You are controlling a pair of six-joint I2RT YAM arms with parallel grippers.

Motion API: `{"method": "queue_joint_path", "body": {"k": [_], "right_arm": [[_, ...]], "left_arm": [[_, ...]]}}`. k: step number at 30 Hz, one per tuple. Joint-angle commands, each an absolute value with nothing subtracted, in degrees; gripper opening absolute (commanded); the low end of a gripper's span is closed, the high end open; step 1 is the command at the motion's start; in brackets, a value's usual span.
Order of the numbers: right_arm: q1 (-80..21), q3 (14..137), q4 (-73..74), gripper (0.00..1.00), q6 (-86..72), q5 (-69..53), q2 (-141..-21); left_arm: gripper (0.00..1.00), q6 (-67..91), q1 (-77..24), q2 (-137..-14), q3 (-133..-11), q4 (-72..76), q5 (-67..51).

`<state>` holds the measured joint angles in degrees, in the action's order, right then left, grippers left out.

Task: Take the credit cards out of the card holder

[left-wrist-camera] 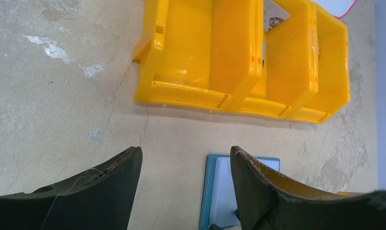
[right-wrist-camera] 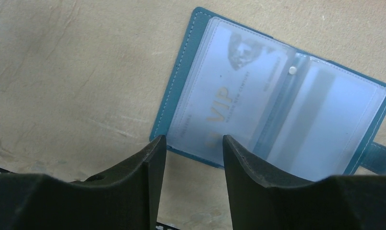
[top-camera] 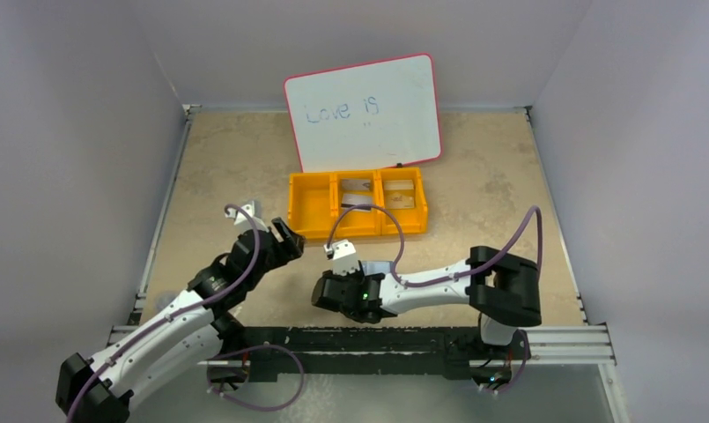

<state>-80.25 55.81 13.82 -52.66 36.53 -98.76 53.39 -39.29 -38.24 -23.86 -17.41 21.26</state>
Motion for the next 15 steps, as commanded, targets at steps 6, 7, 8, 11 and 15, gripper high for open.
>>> {"method": "queue_joint_path", "body": {"k": [6, 7, 8, 11, 15], "right_arm": [[-80.36, 54.45, 15.49, 0.23, -55.68, 38.2, -98.69], [-80.39, 53.47, 14.29, 0.22, -55.45, 37.54, -97.97], [-80.39, 52.76, 13.6, 0.21, -55.57, 37.21, -97.47], [-80.39, 52.16, 15.09, 0.12, -57.59, 38.62, -96.24], [-80.34, 51.69, 17.82, 0.0, -61.56, 41.48, -91.89]], "left_arm": [[0.68, 52.99, -39.33, -37.43, -23.92, -16.52, 22.55], [0.68, 52.91, -39.36, -37.55, -23.92, -16.46, 22.44], [0.68, 52.79, -39.37, -37.67, -23.91, -16.36, 22.29], [0.68, 52.73, -39.37, -38.0, -23.93, -16.28, 22.19], [0.68, 52.99, -39.37, -38.34, -23.35, -15.03, 21.47]]}}
